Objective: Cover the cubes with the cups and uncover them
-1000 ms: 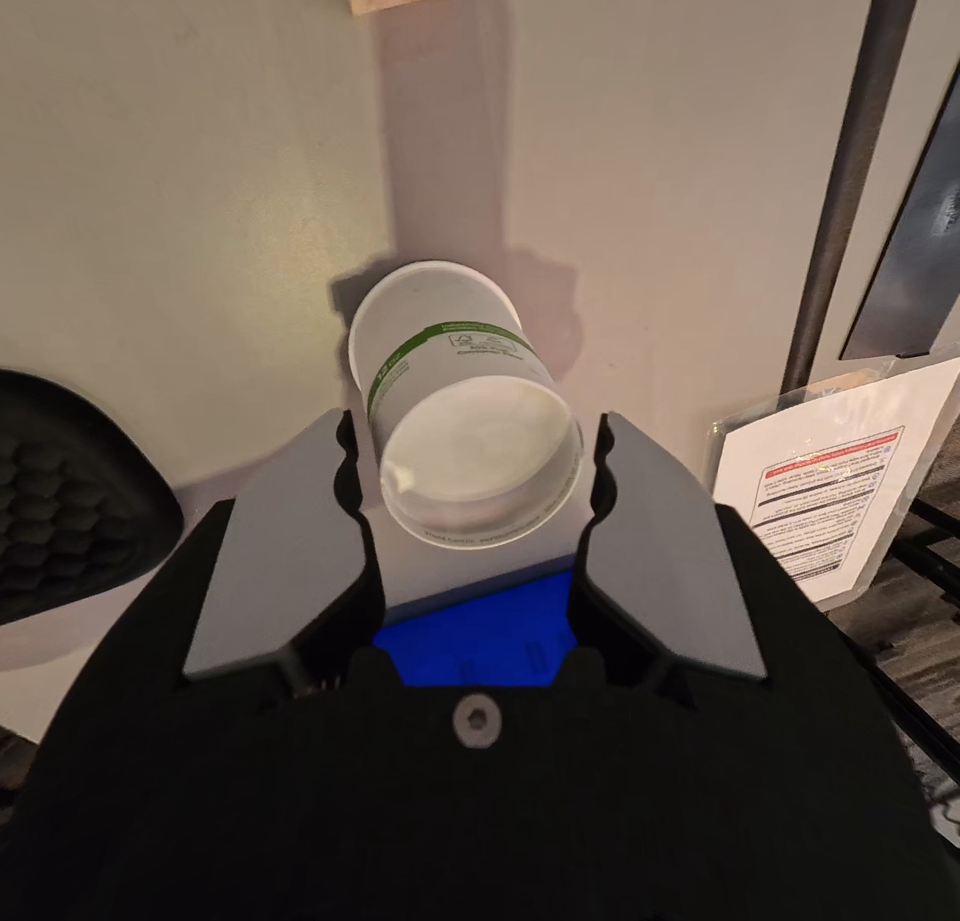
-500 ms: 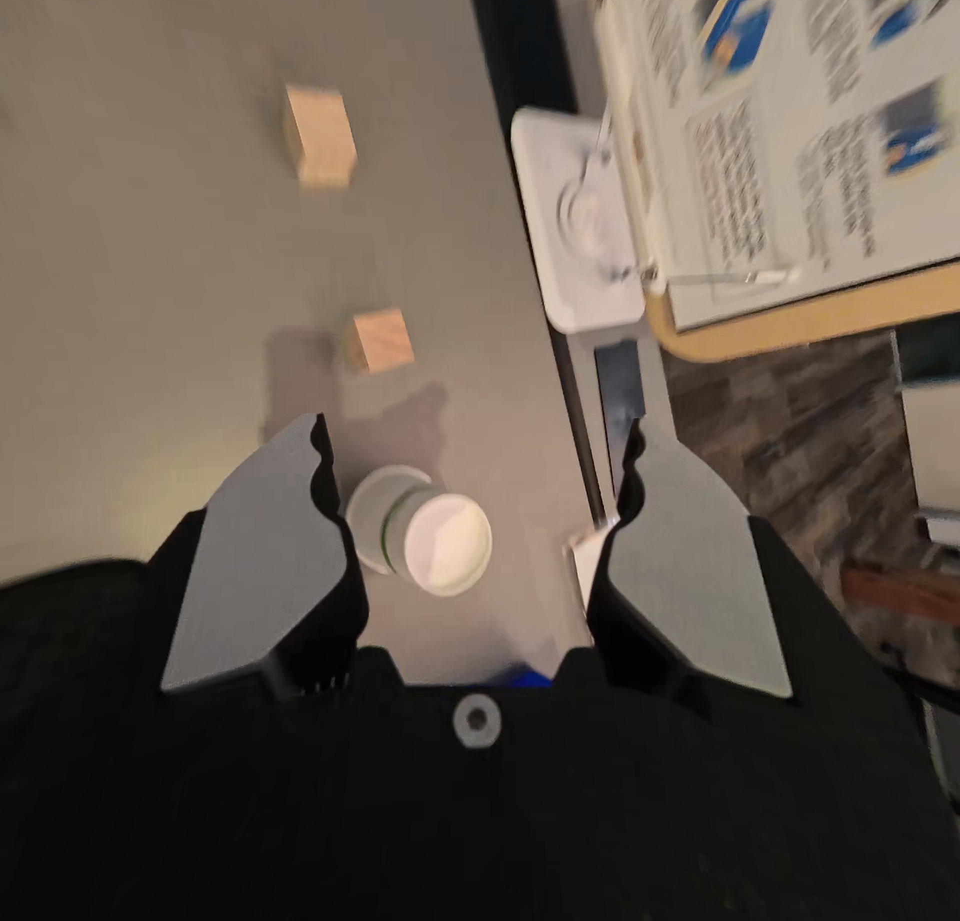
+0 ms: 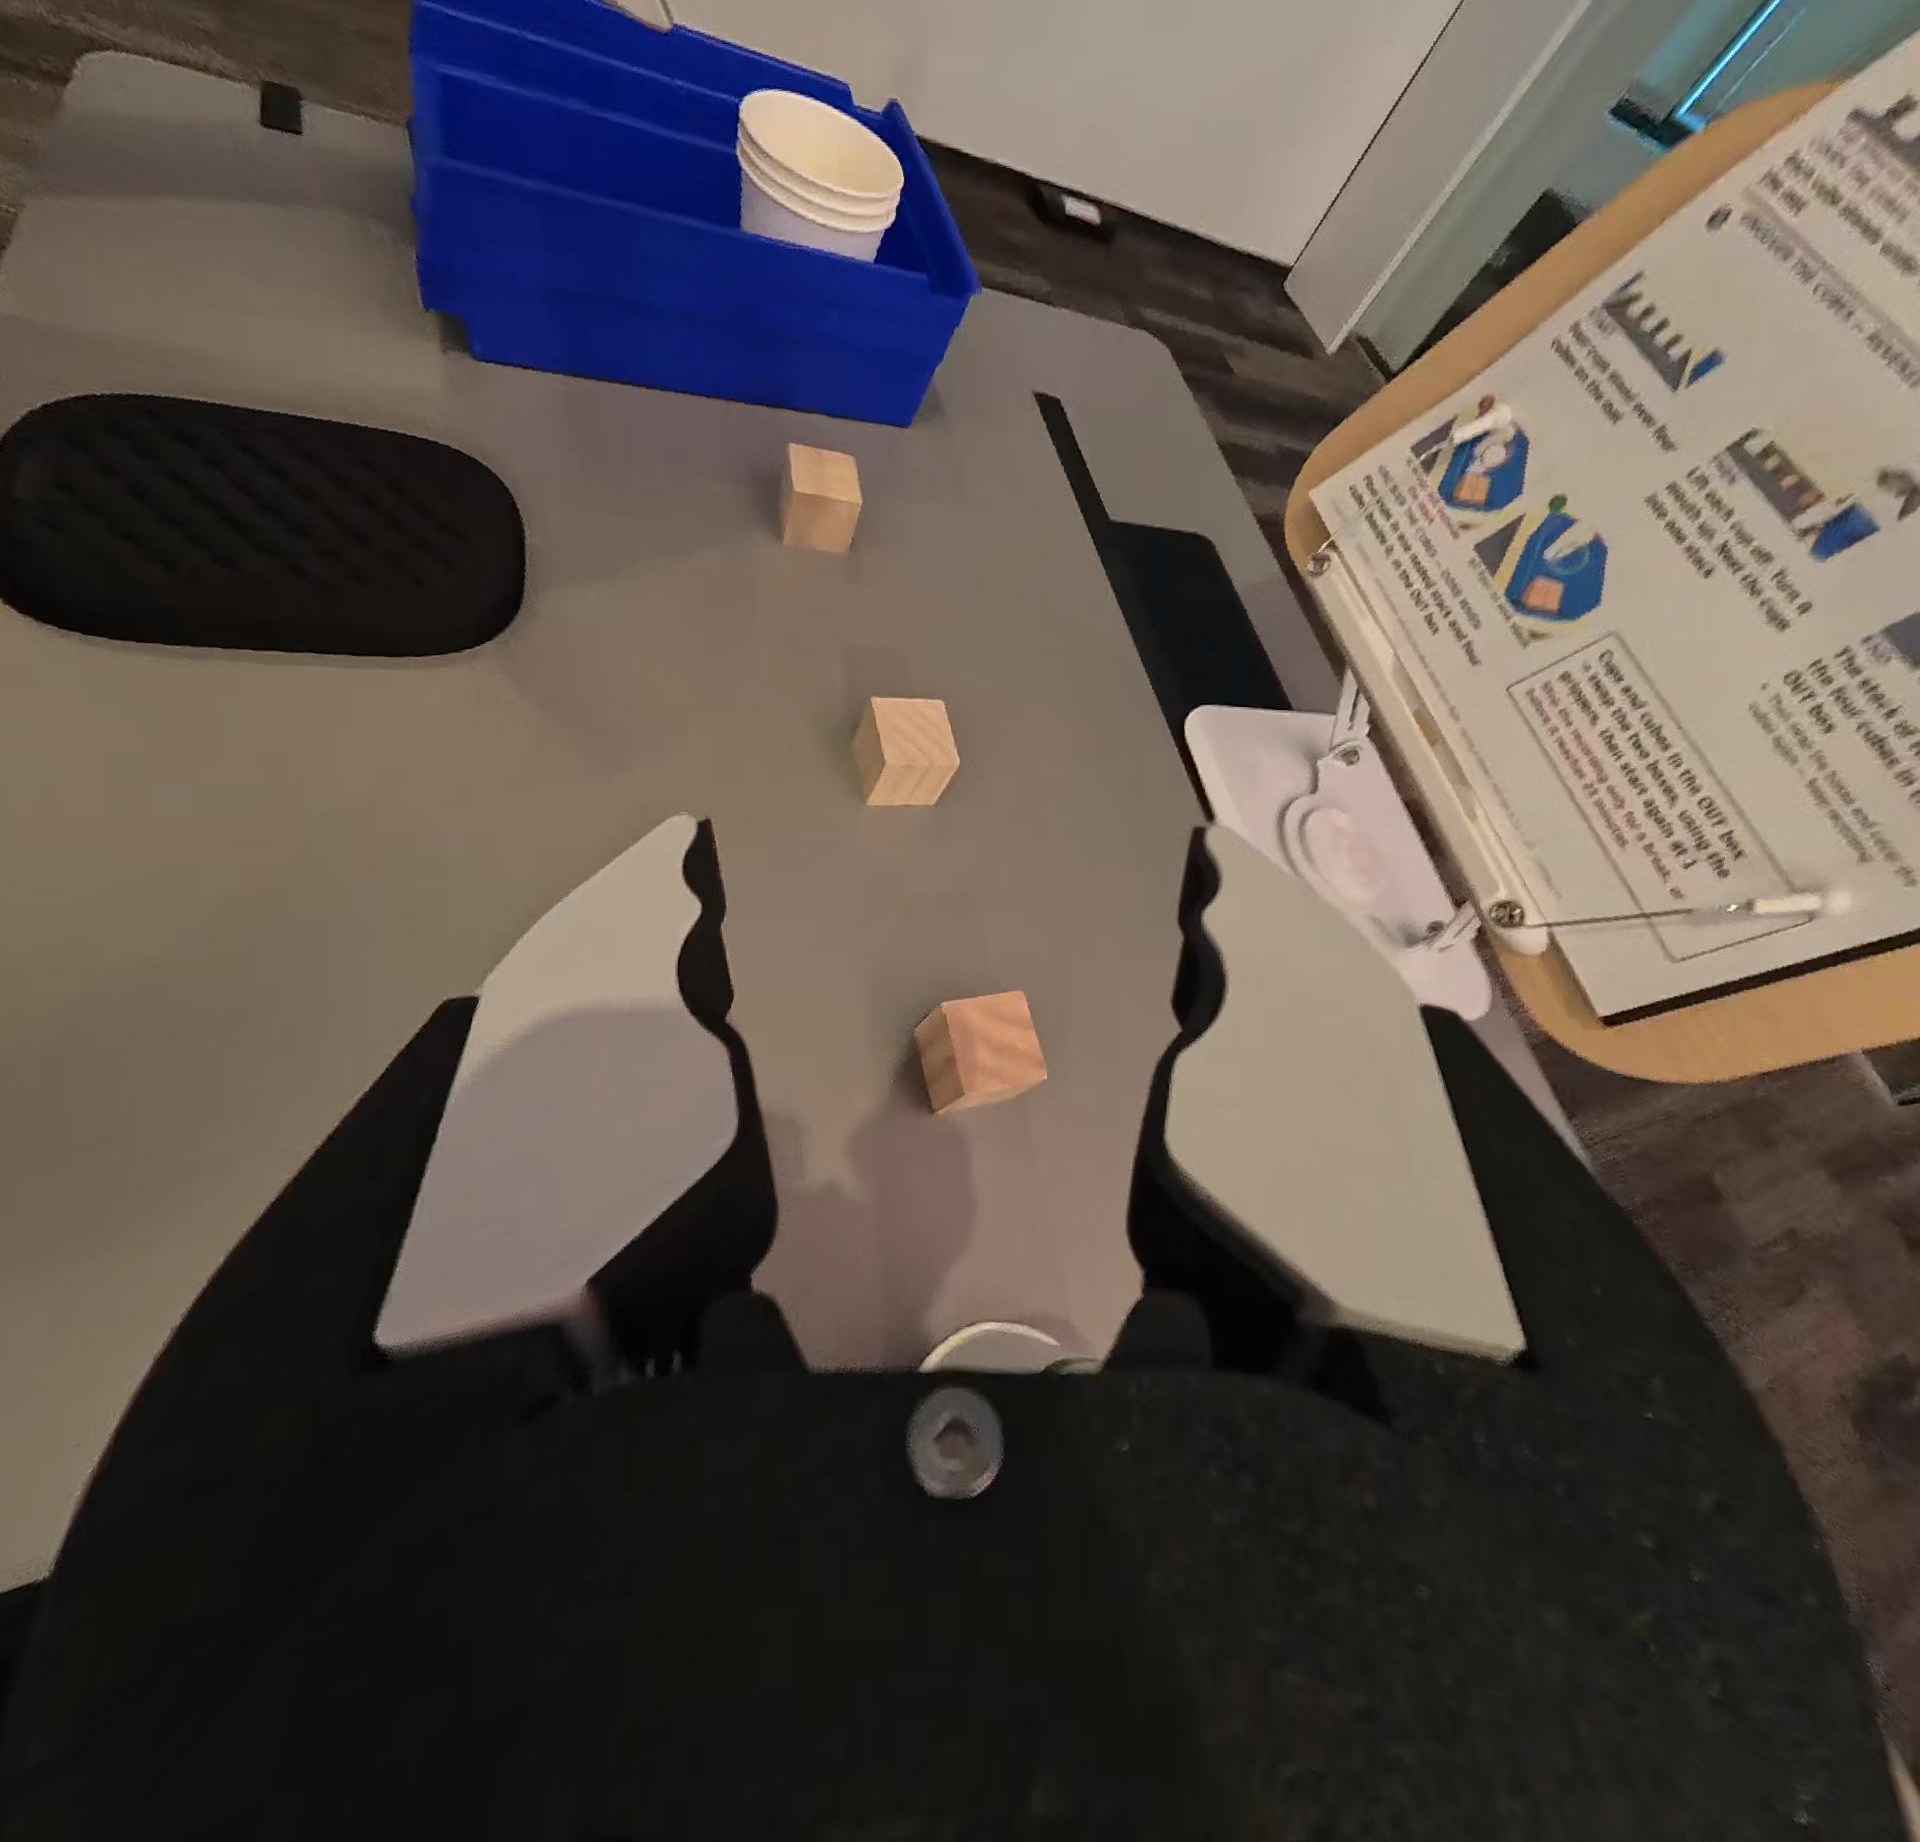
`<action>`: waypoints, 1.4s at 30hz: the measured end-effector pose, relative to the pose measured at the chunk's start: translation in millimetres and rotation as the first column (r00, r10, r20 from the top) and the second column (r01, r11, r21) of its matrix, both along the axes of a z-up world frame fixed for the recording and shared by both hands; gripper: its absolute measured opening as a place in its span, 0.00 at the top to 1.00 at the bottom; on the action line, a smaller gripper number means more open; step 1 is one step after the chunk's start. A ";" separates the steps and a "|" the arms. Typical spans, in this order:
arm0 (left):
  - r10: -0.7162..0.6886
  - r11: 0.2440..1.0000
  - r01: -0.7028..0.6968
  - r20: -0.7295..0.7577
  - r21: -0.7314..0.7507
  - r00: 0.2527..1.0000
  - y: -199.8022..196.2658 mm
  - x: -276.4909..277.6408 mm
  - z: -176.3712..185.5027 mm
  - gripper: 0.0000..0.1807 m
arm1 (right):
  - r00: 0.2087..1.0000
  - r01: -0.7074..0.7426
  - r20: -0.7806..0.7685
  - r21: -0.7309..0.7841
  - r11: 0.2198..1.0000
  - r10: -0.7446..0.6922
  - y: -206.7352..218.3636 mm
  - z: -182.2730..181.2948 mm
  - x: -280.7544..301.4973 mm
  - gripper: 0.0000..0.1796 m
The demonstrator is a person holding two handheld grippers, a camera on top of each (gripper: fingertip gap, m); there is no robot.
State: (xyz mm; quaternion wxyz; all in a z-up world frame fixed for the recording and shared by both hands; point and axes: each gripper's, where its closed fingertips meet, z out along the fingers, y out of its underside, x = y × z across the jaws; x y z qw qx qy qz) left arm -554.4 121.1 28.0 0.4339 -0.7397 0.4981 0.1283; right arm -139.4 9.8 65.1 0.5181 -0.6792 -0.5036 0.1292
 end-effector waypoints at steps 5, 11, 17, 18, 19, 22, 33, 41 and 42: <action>-0.025 0.994 0.006 -0.171 -0.112 0.985 30.3 -1.4 -29.3 0.89 | 1.000 0.025 0.003 -0.022 0.999 -0.025 3.5 -9.4 13.7 0.55; 0.012 0.982 -0.059 -0.253 -0.178 0.967 50.1 -14.4 -45.5 0.89 | 0.999 0.033 -0.020 -0.039 0.999 -0.033 4.6 -11.5 23.0 0.55; 0.028 0.966 -0.066 -0.156 -0.249 0.987 52.6 -11.1 -48.7 0.92 | 0.999 0.044 0.011 -0.057 0.997 -0.044 9.0 -20.1 23.6 0.56; 0.031 0.962 -0.068 -0.143 -0.263 0.989 52.0 -10.4 -50.1 0.93 | 0.999 0.045 0.016 -0.062 0.997 -0.044 9.5 -21.8 23.3 0.56; 0.034 0.959 -0.071 -0.138 -0.276 0.990 51.5 -10.4 -51.9 0.94 | 0.999 0.045 0.021 -0.068 0.997 -0.043 9.9 -23.5 23.2 0.56; 0.036 0.956 -0.080 -0.159 -0.283 0.987 51.8 -14.1 -57.1 0.95 | 0.998 0.051 0.037 -0.082 0.995 -0.048 11.4 -28.3 23.5 0.57; 0.046 0.951 -0.058 -0.047 -0.305 0.998 49.0 -11.5 -48.1 0.98 | 0.995 0.066 0.081 -0.117 0.991 -0.057 15.5 -41.8 25.0 0.57; 0.041 0.956 -0.041 -0.004 -0.292 0.999 46.4 -9.6 -36.5 0.98 | 0.994 0.067 0.091 -0.129 0.989 -0.055 15.7 -45.5 25.8 0.57; 0.041 0.956 -0.041 -0.006 -0.290 0.999 46.2 -9.7 -35.5 0.98 | 0.994 0.066 0.091 -0.130 0.989 -0.055 15.7 -45.9 25.9 0.57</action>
